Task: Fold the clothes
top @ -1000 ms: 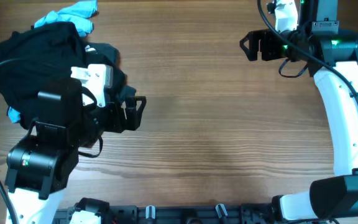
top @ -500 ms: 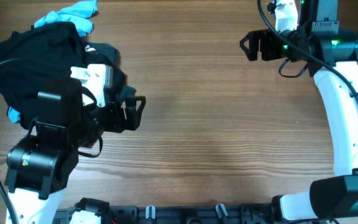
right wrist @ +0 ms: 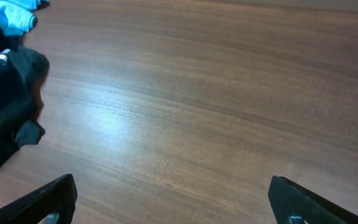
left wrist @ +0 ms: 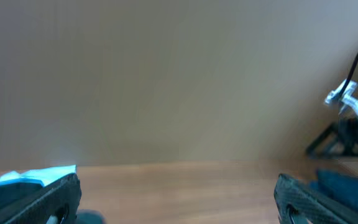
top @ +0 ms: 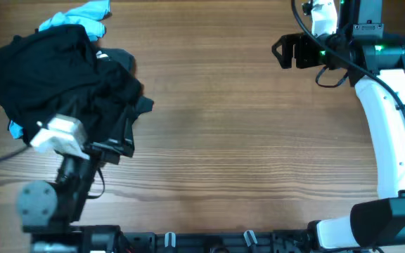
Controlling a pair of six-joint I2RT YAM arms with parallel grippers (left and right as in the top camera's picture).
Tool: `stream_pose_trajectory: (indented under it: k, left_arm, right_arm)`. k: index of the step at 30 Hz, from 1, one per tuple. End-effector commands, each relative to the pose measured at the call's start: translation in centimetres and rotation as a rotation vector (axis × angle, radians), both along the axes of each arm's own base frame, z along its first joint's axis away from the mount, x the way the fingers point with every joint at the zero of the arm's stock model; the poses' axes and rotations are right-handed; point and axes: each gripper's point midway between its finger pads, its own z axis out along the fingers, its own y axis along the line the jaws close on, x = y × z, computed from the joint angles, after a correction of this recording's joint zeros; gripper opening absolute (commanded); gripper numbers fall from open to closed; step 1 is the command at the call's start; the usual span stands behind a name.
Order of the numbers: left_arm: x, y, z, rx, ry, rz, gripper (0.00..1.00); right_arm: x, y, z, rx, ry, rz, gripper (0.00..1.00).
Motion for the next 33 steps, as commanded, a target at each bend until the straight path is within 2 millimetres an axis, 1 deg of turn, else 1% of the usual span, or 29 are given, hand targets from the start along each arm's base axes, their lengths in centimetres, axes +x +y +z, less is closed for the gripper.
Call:
stream_pose_trajectory:
  k: [1,2,5,10,16,17,21,23,33]
  left_arm:
    - [-0.7,-0.1,-4.8,0.026,-0.026,-0.024,1.00]
    - [-1.2,-0.2,-6.9,0.029,-0.060,-0.039,1.00]
    - [-1.3,-0.2,-8.9,0.031,-0.075,-0.038,1.00]
    - [-1.2,0.5,-11.6,0.026,-0.074,0.005,1.00]
    - [-0.7,1.0,-14.6,0.027,-0.029,0.035,1.00]
    - [-0.6,1.2,-15.2,0.025,-0.003,0.043,1.00]
    - [-0.4,1.5,-16.9,0.022,0.065,0.059,1.00]
    - [-0.4,1.5,-18.8,0.019,0.145,0.063,1.00]
    - [-0.4,1.6,-18.6,0.016,0.139,0.065,1.00]
  right_arm:
    - [-0.1,-0.2,0.6,-0.018,-0.025,0.008,1.00]
    - [-0.1,-0.2,0.6,-0.018,-0.025,0.008,1.00]
    - [-0.1,-0.2,0.6,-0.018,-0.025,0.008,1.00]
    - [-0.1,-0.2,0.6,-0.018,-0.025,0.008,1.00]
    - [-0.1,-0.2,0.6,-0.018,-0.025,0.008,1.00]
    - [-0.1,-0.2,0.6,-0.018,-0.025,0.008,1.00]
    - [-0.1,-0.2,0.6,-0.018,-0.025,0.008,1.00]
    - [-0.1,-0.2,0.6,-0.017,-0.025,0.008,1.00]
    - [-0.1,-0.2,0.6,-0.018,-0.025,0.008,1.00]
